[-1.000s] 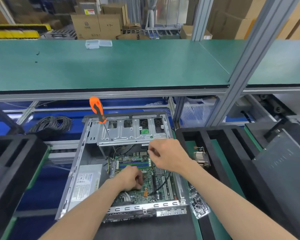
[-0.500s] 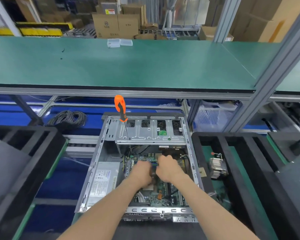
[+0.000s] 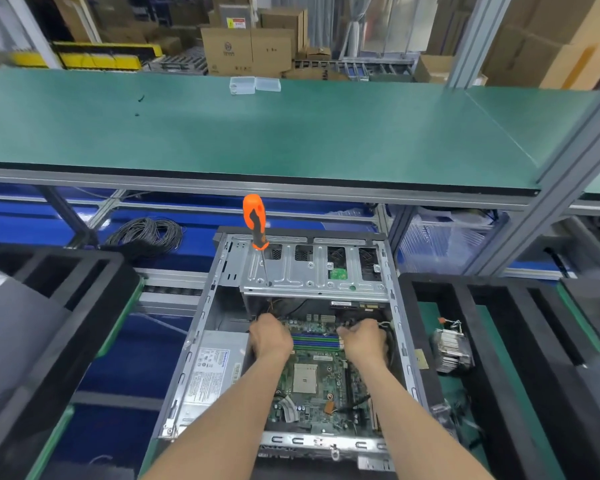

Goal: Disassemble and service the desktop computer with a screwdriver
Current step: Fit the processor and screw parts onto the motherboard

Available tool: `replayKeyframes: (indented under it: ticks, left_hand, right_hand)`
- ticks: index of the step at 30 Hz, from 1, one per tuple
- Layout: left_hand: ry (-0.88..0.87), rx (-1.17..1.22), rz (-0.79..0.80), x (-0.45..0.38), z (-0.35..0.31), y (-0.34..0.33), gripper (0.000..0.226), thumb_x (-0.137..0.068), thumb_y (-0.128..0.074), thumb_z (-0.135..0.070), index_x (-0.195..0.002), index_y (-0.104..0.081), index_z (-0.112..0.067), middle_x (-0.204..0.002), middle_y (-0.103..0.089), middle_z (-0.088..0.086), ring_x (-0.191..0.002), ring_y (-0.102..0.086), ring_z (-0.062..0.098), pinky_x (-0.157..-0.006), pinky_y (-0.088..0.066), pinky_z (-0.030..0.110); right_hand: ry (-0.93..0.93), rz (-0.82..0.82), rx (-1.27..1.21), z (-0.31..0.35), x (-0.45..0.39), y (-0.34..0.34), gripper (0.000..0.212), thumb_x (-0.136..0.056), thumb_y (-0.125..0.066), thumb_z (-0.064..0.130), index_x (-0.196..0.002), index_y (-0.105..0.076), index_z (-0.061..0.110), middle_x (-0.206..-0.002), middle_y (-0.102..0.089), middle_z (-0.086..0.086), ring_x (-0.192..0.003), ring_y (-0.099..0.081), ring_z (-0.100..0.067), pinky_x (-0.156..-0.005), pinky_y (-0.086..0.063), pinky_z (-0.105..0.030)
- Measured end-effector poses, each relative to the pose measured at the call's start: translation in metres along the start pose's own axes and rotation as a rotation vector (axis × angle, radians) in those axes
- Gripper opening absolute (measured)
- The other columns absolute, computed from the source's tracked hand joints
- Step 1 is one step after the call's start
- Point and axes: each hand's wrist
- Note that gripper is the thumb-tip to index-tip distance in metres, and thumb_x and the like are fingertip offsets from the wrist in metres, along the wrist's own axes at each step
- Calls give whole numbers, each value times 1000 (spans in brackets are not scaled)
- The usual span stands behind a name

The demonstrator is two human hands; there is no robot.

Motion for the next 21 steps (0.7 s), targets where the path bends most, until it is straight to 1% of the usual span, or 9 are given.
replayKeyframes:
  ticks: [4,6,8,9,11,14,17,19,21]
  left_hand:
    - [20,-41,26,-5,-3,1,23,-99,-52,-7,-119,-59,4,-121,-63,21,-114,-62,35,-90,-52,36]
    - [34,-61,31,-8,-4,3,23,-98,-54,-5,-120,-57,3,-124,-62,21,-119,-59,34,-92,-51,36]
    - [42,-82,48,-11,-6,6,24,-97,-55,-2,-120,-57,2,-125,-63,20,-122,-58,34,-94,-51,36]
    - [44,-99,56,-11,-7,7,24,-96,-55,-1,-120,-58,2,-125,-64,20,-121,-59,35,-96,-52,38]
    - [49,-96,71,-13,-8,9,26,-95,-56,1,-121,-58,2,-125,-62,21,-120,-59,38,-98,-52,46]
    - [-3,-125,73,-17,-10,10,32,-93,-59,0,-125,-56,0,-129,-59,20,-120,-58,34,-97,-52,37]
    - [-28,-162,75,-22,-11,12,38,-91,-60,2,-128,-55,-1,-130,-58,18,-121,-58,31,-95,-52,34]
    - [-22,-176,76,-23,-12,13,39,-90,-61,2,-129,-55,-2,-131,-58,17,-122,-57,30,-94,-51,33]
    - [-10,-172,64,-23,-11,13,38,-90,-63,-1,-128,-55,-3,-131,-58,16,-123,-58,29,-93,-51,32]
  right_hand:
    - [-36,-34,-2,0,-6,-3,42,-94,-69,36,-63,-51,15,-83,-59,-9,-59,-51,-24,-62,-43,-32]
    - [-46,-41,5,0,-6,-3,42,-94,-69,37,-62,-51,15,-88,-65,-12,-62,-53,-25,-62,-44,-32]
    - [-48,-41,8,1,-5,-4,41,-95,-68,38,-65,-51,16,-102,-68,-16,-67,-55,-27,-64,-43,-32]
    - [-48,-42,12,1,-4,-4,40,-95,-67,38,-66,-51,16,-106,-68,-17,-70,-55,-27,-65,-44,-33]
    - [-45,-42,26,1,-4,-3,38,-96,-66,37,-69,-52,15,-104,-69,-16,-76,-62,-29,-70,-48,-34]
    - [-43,-40,33,1,-2,-1,26,-98,-63,32,-85,-62,11,-102,-68,-14,-85,-69,-33,-78,-53,-37]
    - [-35,-36,60,1,-2,0,23,-100,-60,31,-101,-64,8,-107,-66,-14,-90,-69,-34,-81,-53,-37]
    - [-20,-35,83,0,-2,0,24,-101,-58,32,-105,-63,8,-110,-65,-14,-90,-68,-33,-80,-52,-37]
    - [-2,-49,140,0,-1,-1,25,-102,-56,33,-108,-65,10,-113,-64,-13,-88,-61,-31,-75,-46,-36]
Point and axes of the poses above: each hand's wrist, its own x-axis away from the middle knuckle, its own y-axis out of the back of the hand, z = x × y
